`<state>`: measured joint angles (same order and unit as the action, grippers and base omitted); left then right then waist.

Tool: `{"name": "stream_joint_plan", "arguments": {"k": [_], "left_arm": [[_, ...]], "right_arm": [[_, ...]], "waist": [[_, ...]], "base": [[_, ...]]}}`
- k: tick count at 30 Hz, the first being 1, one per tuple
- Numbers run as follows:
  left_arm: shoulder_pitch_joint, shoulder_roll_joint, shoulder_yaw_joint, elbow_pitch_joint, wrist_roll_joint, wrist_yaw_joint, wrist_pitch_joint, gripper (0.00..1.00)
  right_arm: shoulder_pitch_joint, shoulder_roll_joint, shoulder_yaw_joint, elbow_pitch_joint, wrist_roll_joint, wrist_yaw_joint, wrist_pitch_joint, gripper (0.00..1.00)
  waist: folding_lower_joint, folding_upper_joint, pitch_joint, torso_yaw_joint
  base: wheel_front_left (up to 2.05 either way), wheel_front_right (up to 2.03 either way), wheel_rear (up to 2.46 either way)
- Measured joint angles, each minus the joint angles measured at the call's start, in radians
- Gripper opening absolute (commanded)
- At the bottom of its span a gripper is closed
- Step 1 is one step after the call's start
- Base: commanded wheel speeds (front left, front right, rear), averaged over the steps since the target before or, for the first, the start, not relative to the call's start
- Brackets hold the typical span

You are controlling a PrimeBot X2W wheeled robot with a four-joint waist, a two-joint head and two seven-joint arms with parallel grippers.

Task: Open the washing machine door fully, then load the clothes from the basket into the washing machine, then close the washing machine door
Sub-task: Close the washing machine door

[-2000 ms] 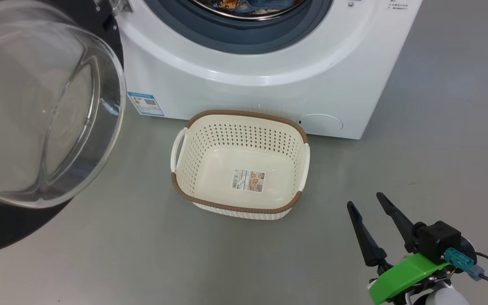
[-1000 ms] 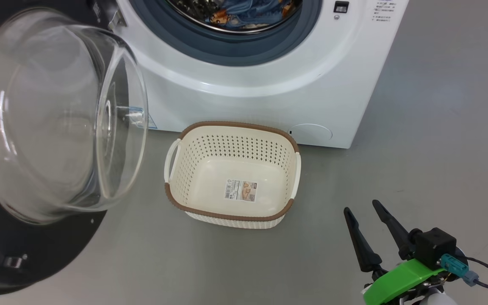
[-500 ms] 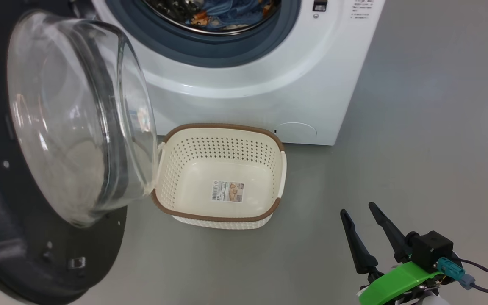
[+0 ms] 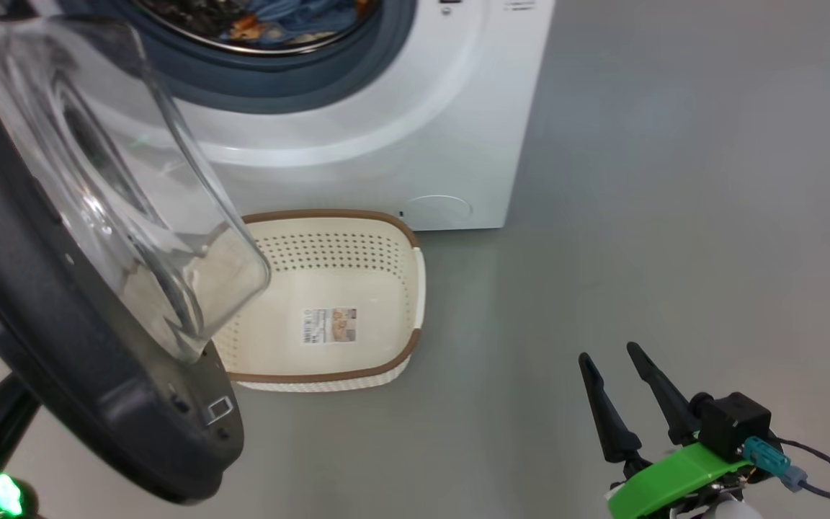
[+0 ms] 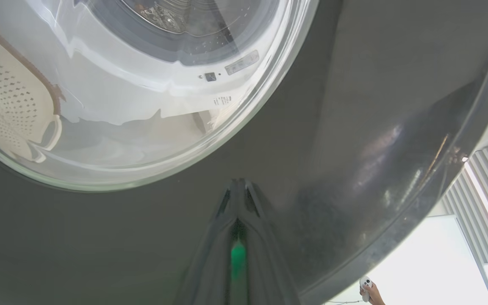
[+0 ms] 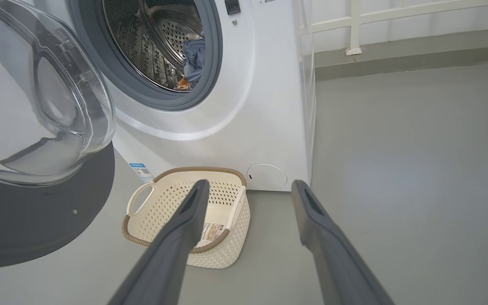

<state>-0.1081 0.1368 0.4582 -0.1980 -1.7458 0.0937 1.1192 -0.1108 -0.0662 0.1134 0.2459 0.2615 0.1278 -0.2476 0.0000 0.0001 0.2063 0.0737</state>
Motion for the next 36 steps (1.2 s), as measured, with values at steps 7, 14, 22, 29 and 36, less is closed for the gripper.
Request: {"name": "stream_joint_plan", "arguments": {"k": [7,14,22,29,36], "left_arm": [[-0.042,-0.058,-0.051,0.014,0.024,-0.063,-0.066,0.0],[-0.108,-0.099,-0.143,0.053,0.03,-0.118,-0.158,0.0],[-0.174,-0.102,-0.235,0.137,0.017,-0.162,-0.284,0.0],[-0.262,-0.103,-0.321,0.221,0.009,-0.188,-0.381,0.0],[-0.368,-0.106,-0.339,0.32,0.026,-0.206,-0.473,0.0]], "right_arm": [[-0.021,0.004,0.002,0.008,0.002,0.0,-0.001,1.0],[-0.023,0.006,0.002,0.01,0.006,0.0,-0.002,1.0],[-0.023,0.009,0.002,0.008,0.006,0.0,-0.002,1.0],[-0.043,0.011,0.015,0.007,0.015,0.0,-0.002,1.0],[-0.051,0.011,0.015,0.007,0.033,0.0,-0.002,1.0]], "waist": [[0.0,0.0,0.012,-0.056],[0.0,0.0,0.018,-0.097],[0.0,0.0,0.022,-0.123],[0.0,0.0,0.031,-0.149],[0.0,0.0,0.046,-0.186]], "base": [[0.0,0.0,0.0],[0.0,0.0,0.0],[0.0,0.0,0.0],[0.0,0.0,0.0],[0.0,0.0,0.0]]}}
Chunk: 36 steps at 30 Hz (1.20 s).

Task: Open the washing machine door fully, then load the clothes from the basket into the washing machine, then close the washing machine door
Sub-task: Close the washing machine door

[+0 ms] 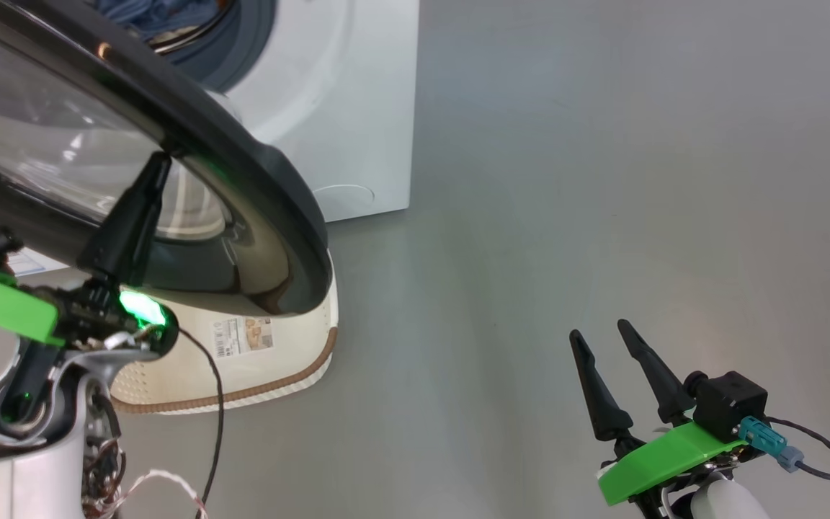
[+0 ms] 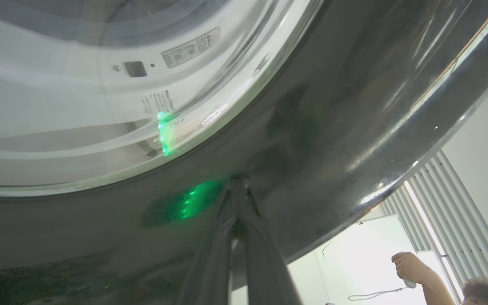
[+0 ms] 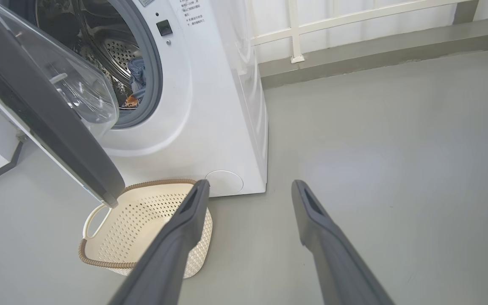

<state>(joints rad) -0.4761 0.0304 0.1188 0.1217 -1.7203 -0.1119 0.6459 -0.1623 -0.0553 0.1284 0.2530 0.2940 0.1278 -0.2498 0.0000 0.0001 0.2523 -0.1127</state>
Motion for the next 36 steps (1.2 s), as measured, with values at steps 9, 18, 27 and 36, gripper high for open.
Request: {"name": "stream_joint_plan", "arguments": {"k": [9,18,27,36], "left_arm": [[-0.04,-0.001,-0.002,0.05,0.008,-0.007,-0.07,0.0],[0.033,-0.003,0.021,0.035,0.012,-0.007,-0.143,0.0],[0.211,-0.003,0.009,-0.033,0.014,-0.008,-0.207,0.0],[0.341,-0.001,0.002,-0.081,0.032,-0.008,-0.277,1.0]], "right_arm": [[-0.001,0.0,-0.005,0.0,0.008,0.0,0.0,1.0],[0.0,0.0,-0.009,0.005,0.008,0.0,0.0,1.0],[0.026,0.001,-0.011,0.017,0.008,0.0,0.0,1.0],[0.061,0.001,-0.021,0.017,0.007,0.0,0.0,1.0]], "waist": [[0.0001,0.0,-0.002,-0.016],[0.0001,0.0,-0.048,0.004],[0.0,0.0,-0.122,0.039],[0.0,0.0,-0.183,0.085]], "base": [[0.0,0.0,0.0],[0.0,0.0,0.0],[0.0,0.0,0.0],[0.0,0.0,0.0]]}}
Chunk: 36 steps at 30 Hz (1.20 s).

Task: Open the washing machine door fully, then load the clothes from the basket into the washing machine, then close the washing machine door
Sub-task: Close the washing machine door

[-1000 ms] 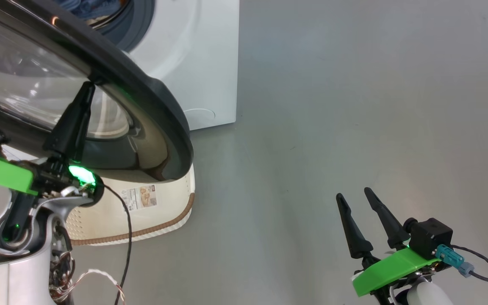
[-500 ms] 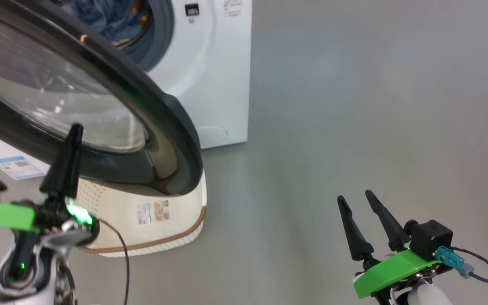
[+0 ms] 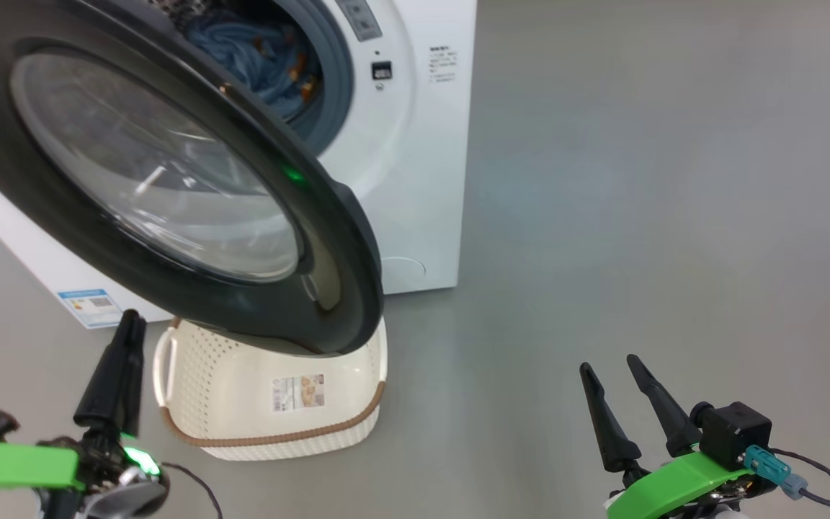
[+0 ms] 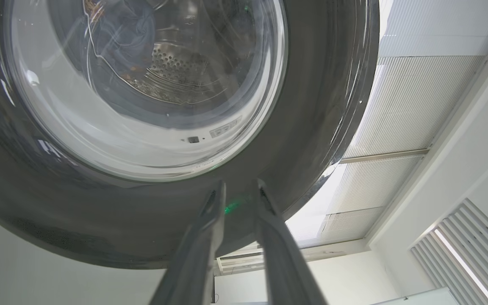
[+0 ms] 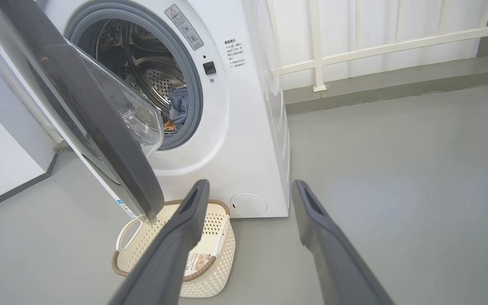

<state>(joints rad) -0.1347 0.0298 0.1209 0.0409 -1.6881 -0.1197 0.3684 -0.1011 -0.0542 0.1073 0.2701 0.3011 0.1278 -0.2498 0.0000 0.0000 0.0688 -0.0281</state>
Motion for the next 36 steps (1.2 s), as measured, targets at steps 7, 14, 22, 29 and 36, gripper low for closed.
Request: {"name": "stream_joint_plan", "arguments": {"k": [7,14,22,29,36], "left_arm": [[0.053,0.001,-0.02,-0.032,0.032,0.0,-0.12,1.0],[0.062,0.001,-0.016,-0.075,0.076,0.0,-0.223,1.0],[0.097,0.006,-0.012,-0.145,0.227,0.0,-0.403,1.0],[0.164,0.089,-0.084,-0.166,0.437,0.0,-0.605,1.0],[0.195,0.12,-0.081,-0.14,0.808,-0.001,-0.622,1.0]], "right_arm": [[0.003,0.0,0.004,0.0,0.0,0.0,0.0,1.0],[0.01,0.0,0.005,-0.001,0.0,0.0,0.0,1.0],[0.02,0.001,0.005,-0.002,0.001,0.0,0.0,1.0],[0.02,0.001,0.002,-0.005,0.001,0.0,0.0,1.0],[0.02,0.002,-0.002,-0.013,0.001,0.0,0.0,1.0]], "waist": [[0.0,0.0,-0.029,0.028],[0.0,0.0,-0.041,0.034],[0.0,0.0,-0.054,0.031],[0.0,0.0,-0.065,0.031],[0.0,0.0,-0.069,0.042]], "base": [[0.0,0.0,0.0],[0.0,0.0,0.0],[0.0,0.0,0.0],[0.0,0.0,0.0],[0.0,0.0,0.0]]}}
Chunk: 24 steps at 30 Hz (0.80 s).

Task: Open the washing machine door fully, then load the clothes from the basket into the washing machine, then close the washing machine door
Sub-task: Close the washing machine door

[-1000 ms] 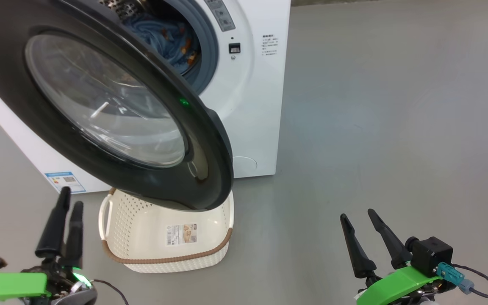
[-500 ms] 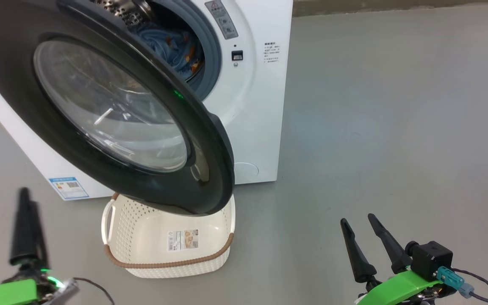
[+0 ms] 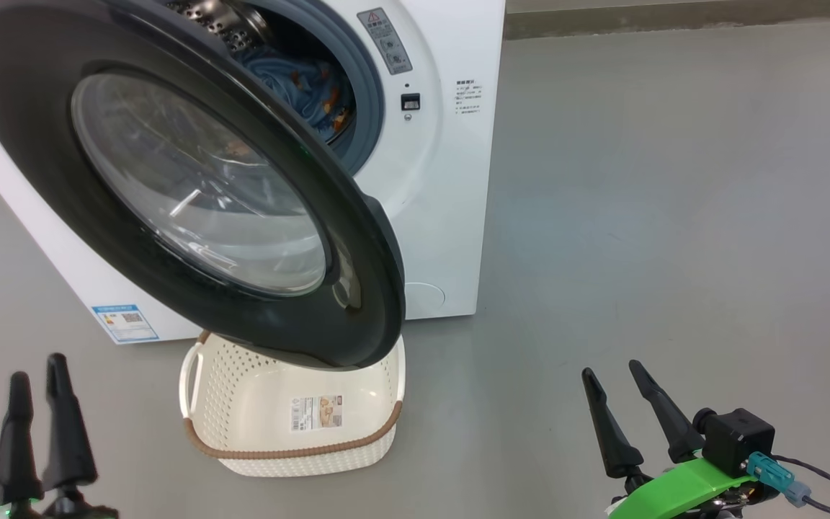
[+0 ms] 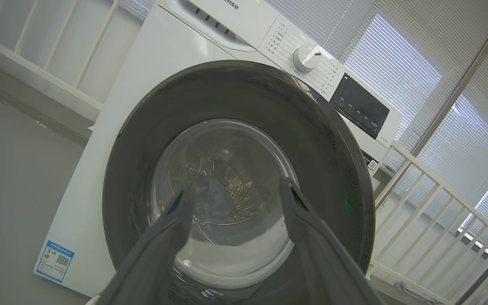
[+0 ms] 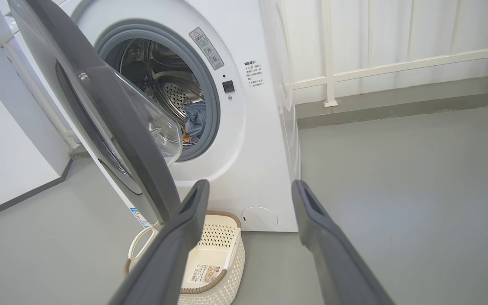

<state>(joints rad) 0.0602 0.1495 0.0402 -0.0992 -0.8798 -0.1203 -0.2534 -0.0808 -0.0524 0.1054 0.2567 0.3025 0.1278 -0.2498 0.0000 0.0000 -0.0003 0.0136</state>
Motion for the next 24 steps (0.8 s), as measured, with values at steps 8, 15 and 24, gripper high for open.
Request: {"name": "stream_joint_plan", "arguments": {"k": [8,15,24], "left_arm": [[0.026,-0.053,0.046,0.027,0.419,-0.007,0.0,1.0],[0.067,-0.085,0.058,0.097,0.645,-0.006,0.0,1.0],[0.092,-0.098,0.06,0.184,0.761,0.048,0.0,1.0]], "right_arm": [[0.001,0.0,0.002,-0.005,0.0,0.0,0.0,1.0],[0.002,0.0,0.003,-0.01,0.0,0.0,0.0,1.0],[0.003,0.001,0.002,-0.011,0.0,0.0,0.0,1.0]], "waist": [[0.0,0.0,0.002,0.0],[0.0,0.0,0.002,-0.009],[0.0,0.0,-0.001,-0.018]], "base": [[0.0,0.0,0.0],[0.0,0.0,0.0],[0.0,0.0,0.0]]}}
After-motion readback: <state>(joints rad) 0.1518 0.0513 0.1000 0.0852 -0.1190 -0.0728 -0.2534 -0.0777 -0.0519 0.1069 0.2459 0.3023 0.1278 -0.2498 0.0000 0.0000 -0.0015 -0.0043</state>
